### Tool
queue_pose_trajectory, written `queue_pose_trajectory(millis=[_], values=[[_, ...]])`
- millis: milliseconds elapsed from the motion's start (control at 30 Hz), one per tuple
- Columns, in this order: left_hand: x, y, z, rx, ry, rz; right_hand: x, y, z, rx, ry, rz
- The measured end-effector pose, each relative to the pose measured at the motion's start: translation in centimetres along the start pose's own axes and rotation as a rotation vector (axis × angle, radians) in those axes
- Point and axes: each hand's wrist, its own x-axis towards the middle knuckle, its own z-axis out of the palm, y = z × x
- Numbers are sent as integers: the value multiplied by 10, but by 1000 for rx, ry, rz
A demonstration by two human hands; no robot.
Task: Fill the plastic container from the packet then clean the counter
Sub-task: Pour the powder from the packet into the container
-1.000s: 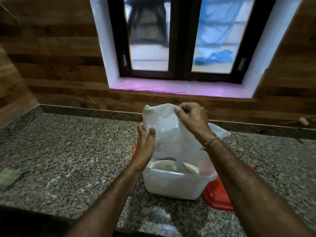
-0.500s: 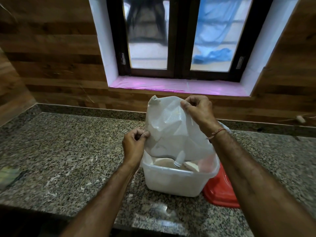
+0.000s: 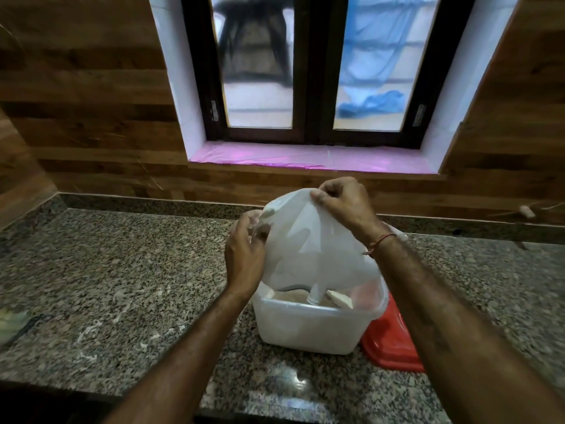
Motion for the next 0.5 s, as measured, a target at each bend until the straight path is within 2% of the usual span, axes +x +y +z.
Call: queue_pose_trajectory(millis=[67, 167, 233, 300, 400, 500], values=[[4, 11, 2, -66, -40, 19, -4, -3, -2, -36, -68, -34], [13, 25, 9, -312, -20, -193, -5, -5, -4, -35, -154, -78], [19, 28, 10, -485, -30, -343, -10, -3, 0, -86, -13, -152], [24, 28, 7, -576, -106, -387, -24, 0, 8, -156, 152, -306], [28, 26, 1, -609, -189, -400, -54, 7, 20, -416, 106, -558], [31, 25, 1, -585, -216, -442, -61, 15, 27, -610, 59, -642]])
